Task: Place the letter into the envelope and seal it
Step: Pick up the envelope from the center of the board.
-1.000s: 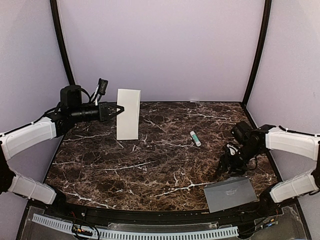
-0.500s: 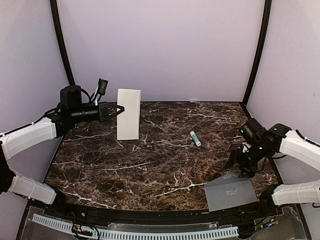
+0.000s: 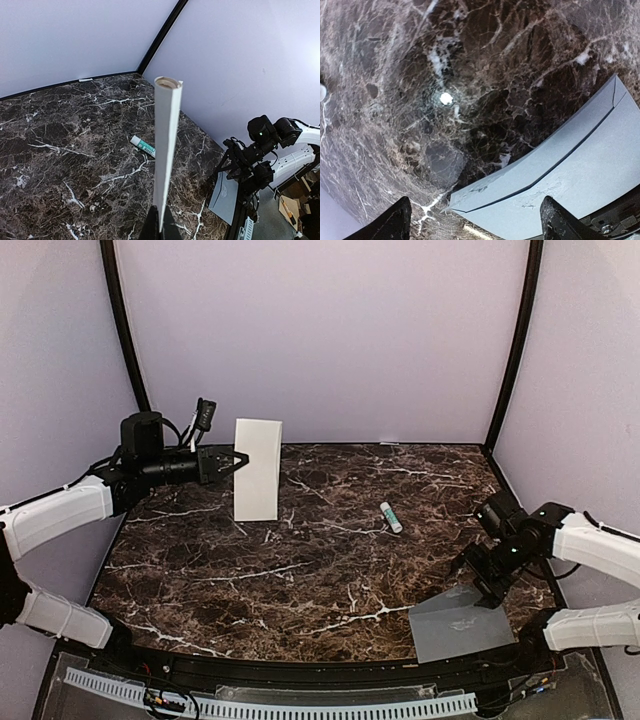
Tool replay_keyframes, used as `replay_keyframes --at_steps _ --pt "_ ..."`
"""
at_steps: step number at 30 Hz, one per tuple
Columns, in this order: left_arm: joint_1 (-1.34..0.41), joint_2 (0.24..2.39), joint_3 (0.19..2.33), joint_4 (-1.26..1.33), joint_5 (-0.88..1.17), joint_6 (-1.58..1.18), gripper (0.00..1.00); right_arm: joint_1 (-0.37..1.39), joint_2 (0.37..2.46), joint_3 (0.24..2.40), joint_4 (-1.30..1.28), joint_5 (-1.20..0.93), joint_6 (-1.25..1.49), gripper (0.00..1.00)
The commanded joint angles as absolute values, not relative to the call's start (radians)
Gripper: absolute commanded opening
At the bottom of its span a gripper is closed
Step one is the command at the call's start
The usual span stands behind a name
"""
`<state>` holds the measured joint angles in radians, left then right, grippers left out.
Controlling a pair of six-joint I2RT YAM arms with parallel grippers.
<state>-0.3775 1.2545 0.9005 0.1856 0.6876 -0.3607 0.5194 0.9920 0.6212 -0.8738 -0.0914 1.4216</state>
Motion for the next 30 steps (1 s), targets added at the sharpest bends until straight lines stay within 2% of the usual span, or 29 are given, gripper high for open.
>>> replay_keyframes --at_steps 1,13,15,19,21,24,27,30 --pt "-0.373 1.244 0.893 0.197 0.686 -0.351 0.0 0.521 1.074 0.69 -0.908 -0.033 1.479 0.83" --pt "-0.373 1.242 0.9 0.171 0.653 -0.319 0.0 0.522 1.246 0.729 -0.995 -0.025 1.369 0.62" --pt "-0.373 1.237 0.898 0.174 0.649 -0.319 0.0 0.523 1.256 0.741 -0.998 -0.021 1.359 0.53" --pt "-0.373 1.231 0.896 0.177 0.648 -0.319 0.0 0.524 1.256 0.744 -1.004 -0.024 1.358 0.26" --pt "-0.373 1.23 0.896 0.177 0.648 -0.321 0.0 0.525 1.248 0.738 -1.004 -0.032 1.363 0.18" --pt "-0.373 1.227 0.894 0.178 0.648 -0.321 0.0 0.53 1.233 0.732 -1.008 -0.039 1.373 0.17" --pt "-0.373 1.225 0.894 0.18 0.651 -0.322 0.0 0.532 1.219 0.73 -1.01 -0.044 1.374 0.22" --pt "-0.373 1.223 0.893 0.182 0.65 -0.324 0.0 0.535 1.21 0.725 -1.014 -0.041 1.379 0.21"
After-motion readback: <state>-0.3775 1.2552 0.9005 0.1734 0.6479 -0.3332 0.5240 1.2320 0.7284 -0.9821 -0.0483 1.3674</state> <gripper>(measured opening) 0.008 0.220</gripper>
